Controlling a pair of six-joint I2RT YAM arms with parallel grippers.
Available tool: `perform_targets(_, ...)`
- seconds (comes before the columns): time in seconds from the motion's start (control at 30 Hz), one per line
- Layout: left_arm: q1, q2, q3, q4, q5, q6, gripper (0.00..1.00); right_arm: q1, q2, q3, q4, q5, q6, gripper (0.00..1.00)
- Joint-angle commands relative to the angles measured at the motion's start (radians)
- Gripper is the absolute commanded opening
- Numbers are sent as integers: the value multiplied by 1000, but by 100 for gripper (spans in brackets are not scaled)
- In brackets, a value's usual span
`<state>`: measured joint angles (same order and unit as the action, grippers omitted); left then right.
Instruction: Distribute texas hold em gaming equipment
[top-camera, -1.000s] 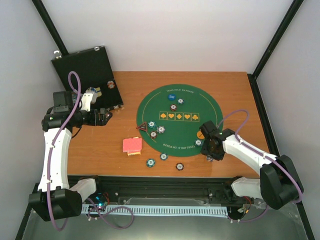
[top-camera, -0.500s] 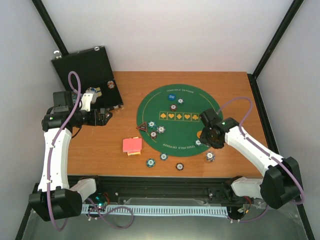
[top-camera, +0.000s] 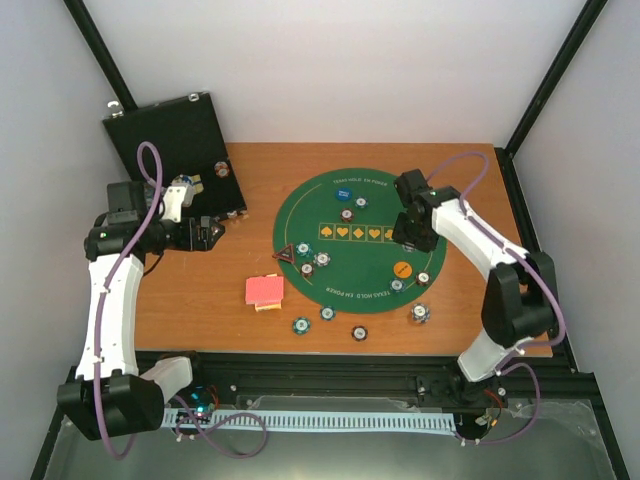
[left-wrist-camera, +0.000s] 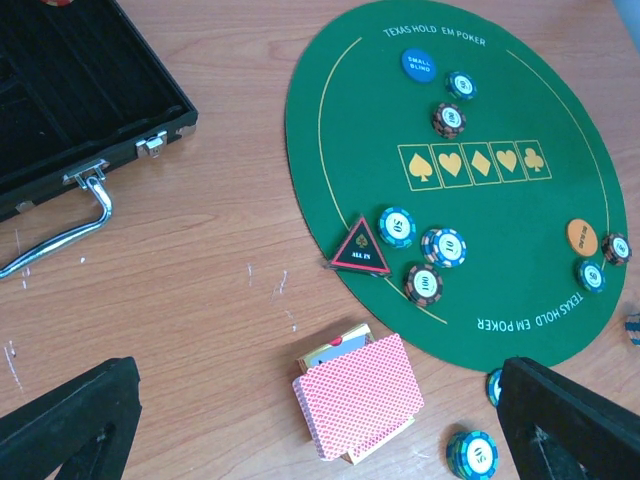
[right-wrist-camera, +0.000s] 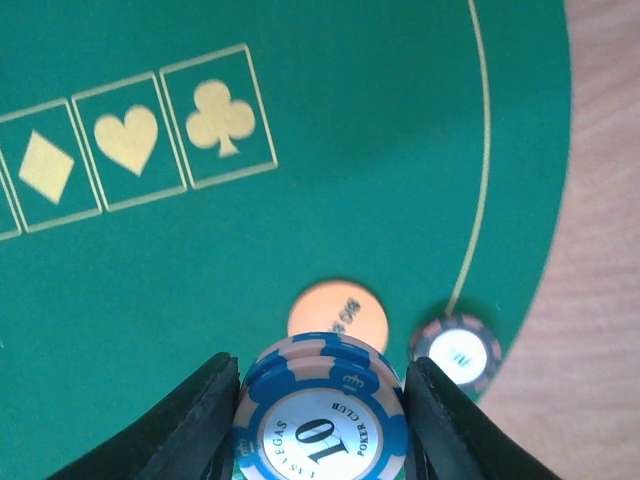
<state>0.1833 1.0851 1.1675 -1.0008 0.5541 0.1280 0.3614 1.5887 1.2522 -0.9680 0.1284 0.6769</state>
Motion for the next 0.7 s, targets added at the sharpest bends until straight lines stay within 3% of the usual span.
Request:
perform_targets(0.0,6,14,5,25,6,3,100,-35,133,123,47,-35,-64,9)
perform_targets(0.27,6,30,-32,55,-4,9,100,-43,441,416,79,-108,-139,8)
perform_targets(0.53,7,51,-30,67,-5,12,100,-42,733,775,-6,-122,-179,9)
perform_targets(0.67,5,59,-23,71,-8,17,100,-45,823,876,-36,-120,-179,10)
